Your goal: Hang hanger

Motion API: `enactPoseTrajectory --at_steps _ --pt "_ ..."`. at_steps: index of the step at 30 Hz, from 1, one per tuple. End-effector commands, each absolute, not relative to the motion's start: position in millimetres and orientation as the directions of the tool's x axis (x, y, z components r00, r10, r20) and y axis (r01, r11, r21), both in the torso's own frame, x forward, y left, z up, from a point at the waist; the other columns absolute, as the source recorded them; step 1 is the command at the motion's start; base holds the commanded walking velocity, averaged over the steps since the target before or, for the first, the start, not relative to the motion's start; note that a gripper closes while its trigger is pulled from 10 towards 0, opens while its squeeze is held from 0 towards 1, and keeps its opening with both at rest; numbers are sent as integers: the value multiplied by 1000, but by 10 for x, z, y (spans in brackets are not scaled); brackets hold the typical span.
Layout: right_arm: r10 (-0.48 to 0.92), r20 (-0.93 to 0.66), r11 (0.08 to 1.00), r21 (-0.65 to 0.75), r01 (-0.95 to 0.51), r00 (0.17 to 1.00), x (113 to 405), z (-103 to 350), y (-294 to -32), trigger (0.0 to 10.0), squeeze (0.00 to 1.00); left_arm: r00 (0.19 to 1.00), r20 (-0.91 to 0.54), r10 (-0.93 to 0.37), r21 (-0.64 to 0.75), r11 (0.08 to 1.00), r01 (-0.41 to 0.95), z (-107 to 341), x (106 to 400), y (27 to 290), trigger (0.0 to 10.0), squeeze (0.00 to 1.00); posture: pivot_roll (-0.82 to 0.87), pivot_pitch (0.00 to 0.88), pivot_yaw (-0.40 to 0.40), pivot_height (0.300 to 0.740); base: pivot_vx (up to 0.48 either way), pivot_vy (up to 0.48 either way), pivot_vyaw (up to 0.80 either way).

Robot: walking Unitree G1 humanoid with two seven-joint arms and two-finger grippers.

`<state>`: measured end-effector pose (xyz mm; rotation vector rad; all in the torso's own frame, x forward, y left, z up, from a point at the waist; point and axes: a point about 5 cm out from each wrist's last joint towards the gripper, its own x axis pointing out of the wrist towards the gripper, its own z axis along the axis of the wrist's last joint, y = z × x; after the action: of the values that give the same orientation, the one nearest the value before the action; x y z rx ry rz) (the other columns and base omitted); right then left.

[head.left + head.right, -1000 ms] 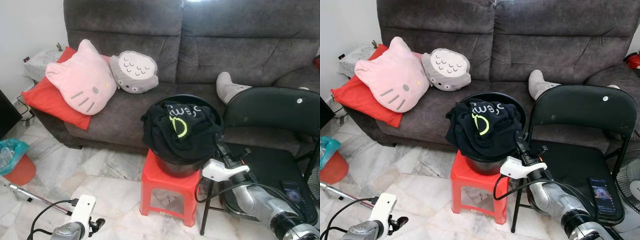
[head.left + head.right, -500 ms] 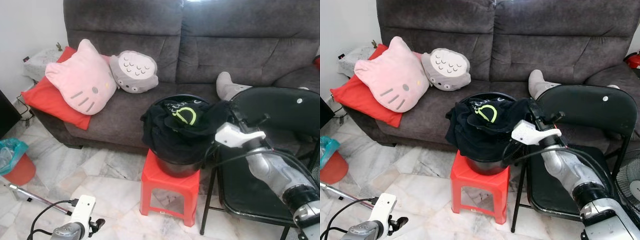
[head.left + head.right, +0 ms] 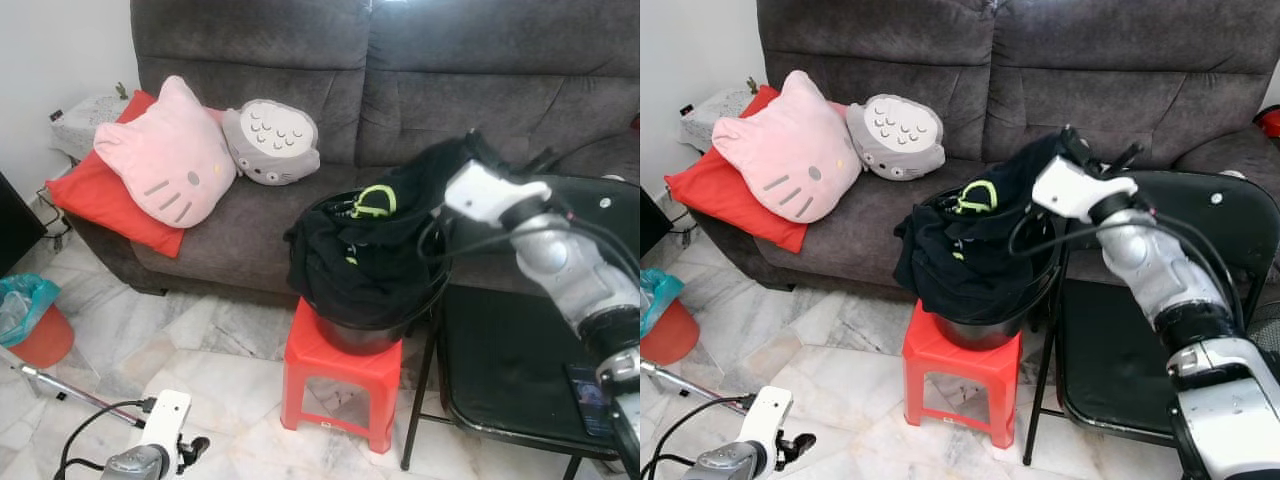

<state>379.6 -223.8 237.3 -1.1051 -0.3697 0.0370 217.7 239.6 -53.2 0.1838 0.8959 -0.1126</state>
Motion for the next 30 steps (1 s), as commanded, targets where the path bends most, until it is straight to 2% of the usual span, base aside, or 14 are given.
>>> enactPoseTrajectory --at_steps 1,2,5,8,12,13,14,15,16,25,30 --pt "205 316 507 -844 175 926 3811 2566 -2229 0 0 616 -788 -7 117 980 161 -536 2154 2436 10000 0 -92 0 25 740 0 0 0" --pt "191 318 542 -823 171 929 3812 2598 -2241 0 0 616 -788 -7 116 980 159 -536 2154 2436 10000 0 -92 0 26 740 0 0 0" --pt "176 300 566 -810 153 937 3816 2589 -2256 0 0 616 -788 -7 115 981 158 -536 2154 2436 10000 0 -95 0 25 740 0 0 0" --pt "193 202 602 -797 47 960 3803 2405 -2228 0 0 615 -788 -8 115 980 160 -537 2156 2430 10000 0 -96 0 23 740 0 0 0" --pt "185 93 601 -798 -38 978 3774 2136 -2224 0 0 614 -789 -9 114 980 161 -539 2154 2427 10000 0 -96 0 23 740 0 0 0" --pt "191 -5 627 -769 -126 982 3740 1918 -2199 745 0 614 -790 -10 113 980 162 -540 2153 2426 10000 0 -97 0 23 740 0 0 0" --pt "200 -39 637 -754 -160 979 3716 1820 -2179 6000 0 613 -790 -11 113 980 164 -540 2152 2425 10000 0 -96 0 23 740 0 0 0" --pt "206 -57 643 -745 -179 977 3701 1765 -2167 6000 0 613 -790 -12 113 980 165 -541 2152 2425 10000 0 -95 0 23 740 0 0 0" --pt "223 -107 641 -733 -228 969 3654 1626 -2136 10000 0 613 -790 -12 113 980 165 -541 2152 2425 10000 0 -94 0 24 740 0 0 0" --pt "260 -201 647 -690 -325 944 3530 1395 -2067 10000 0 610 -792 -13 116 978 172 -539 2151 2430 10000 0 -98 0 26 740 0 0 0" --pt "253 -210 647 -689 -327 944 3515 1385 -2075 10000 0 611 -791 -14 115 979 171 -535 2157 2431 10000 0 -95 0 25 740 0 0 0"
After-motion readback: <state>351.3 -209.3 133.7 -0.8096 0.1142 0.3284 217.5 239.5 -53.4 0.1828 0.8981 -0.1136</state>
